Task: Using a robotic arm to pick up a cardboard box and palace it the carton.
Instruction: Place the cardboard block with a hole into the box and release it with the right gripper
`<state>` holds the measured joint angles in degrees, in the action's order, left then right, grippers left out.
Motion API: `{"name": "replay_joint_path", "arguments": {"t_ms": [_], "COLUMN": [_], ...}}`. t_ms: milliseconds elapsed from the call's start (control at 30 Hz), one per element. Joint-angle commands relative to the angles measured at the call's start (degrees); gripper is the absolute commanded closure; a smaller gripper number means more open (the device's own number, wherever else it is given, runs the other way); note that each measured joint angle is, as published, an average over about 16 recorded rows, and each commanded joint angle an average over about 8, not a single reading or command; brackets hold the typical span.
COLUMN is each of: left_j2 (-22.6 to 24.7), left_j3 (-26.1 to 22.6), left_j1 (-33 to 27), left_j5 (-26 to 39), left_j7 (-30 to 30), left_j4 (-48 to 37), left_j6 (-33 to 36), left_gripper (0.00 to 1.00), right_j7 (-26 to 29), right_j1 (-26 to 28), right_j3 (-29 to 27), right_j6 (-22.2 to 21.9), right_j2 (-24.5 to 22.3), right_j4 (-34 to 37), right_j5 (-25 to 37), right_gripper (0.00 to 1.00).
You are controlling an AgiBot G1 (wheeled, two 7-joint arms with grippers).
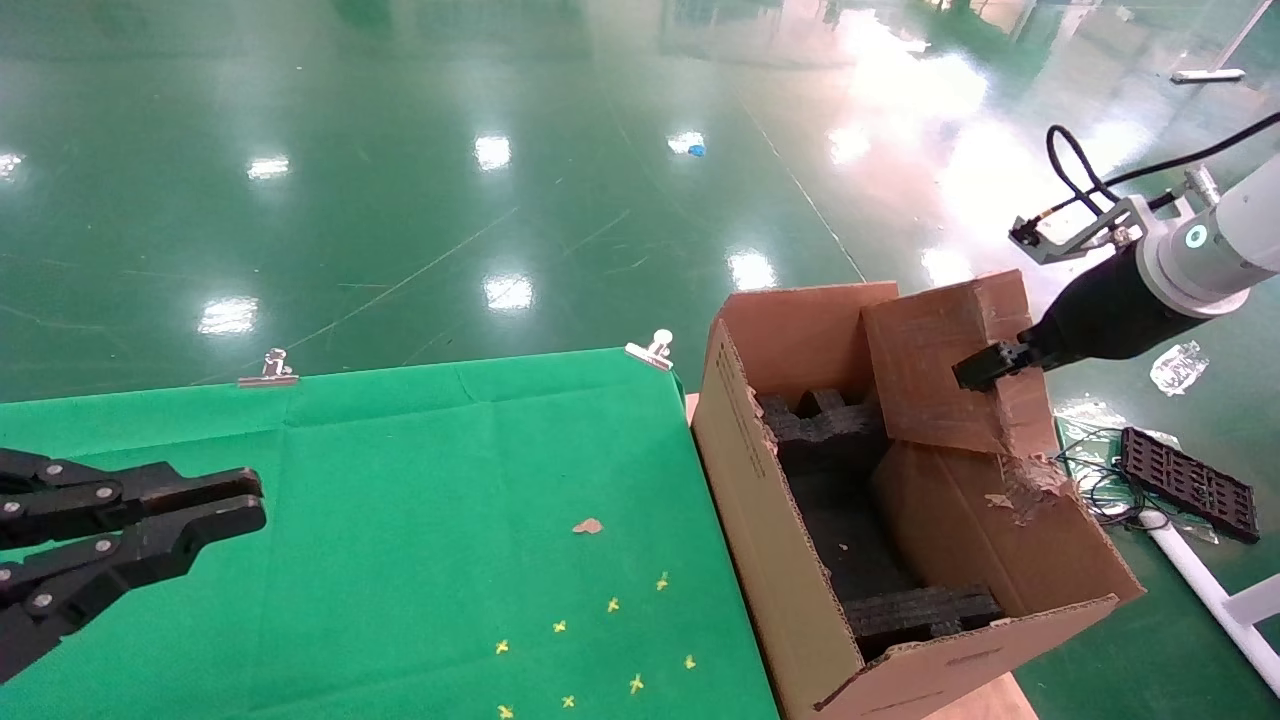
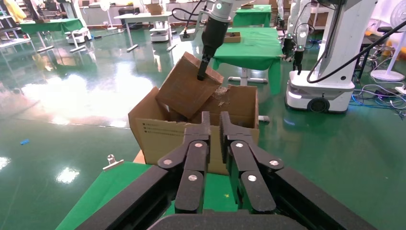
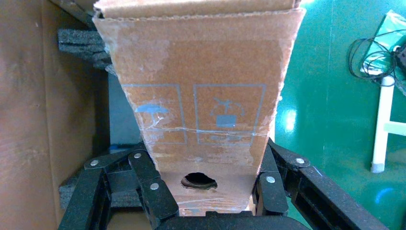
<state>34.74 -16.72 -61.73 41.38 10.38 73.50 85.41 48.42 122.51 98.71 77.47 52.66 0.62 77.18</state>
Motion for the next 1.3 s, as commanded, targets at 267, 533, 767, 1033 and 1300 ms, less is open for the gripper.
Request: {"name": "replay_joint_path", "arguments": {"t_ms": [267,533,767,1033,1300], "left_j2": [0.0,0.0,0.0,0.0,-0.1], "left_j3": [0.0,-0.1,-0.1,-0.1,-0.1], "left_j1": [0.0,0.0,0.0,0.0,0.0], "left_j5": [0.0,0.0,-0.1,-0.1,-0.1], "left_j7": [0.0,0.0,0.0,-0.1,-0.1], "left_j4": [0.0,0.0,0.0,0.0,0.0], "left_j6": [0.0,0.0,0.0,0.0,-0.1], "left_gripper": [0.00,0.00,0.00,0.00,0.00], "right_j7": [0.8,2.3,3.9,5.4,6.0], "right_j1": [0.5,-1.5,-4.9,-9.2,-14.1], "right_j3": [0.7,1.5,1.8,1.3,0.7], "right_j6": [5.1,7.3,5.5,1.8,-3.5], "right_j2": [-0.9,-1.2,-1.0,-0.3,0.8], "right_j4": [-0.1,0.1,0.2,-0.2,-0.7], "right_j5": [1.0,2.2,2.7,2.0,1.2], "right_gripper": [1.00,1.00,1.00,1.00,1.00]}}
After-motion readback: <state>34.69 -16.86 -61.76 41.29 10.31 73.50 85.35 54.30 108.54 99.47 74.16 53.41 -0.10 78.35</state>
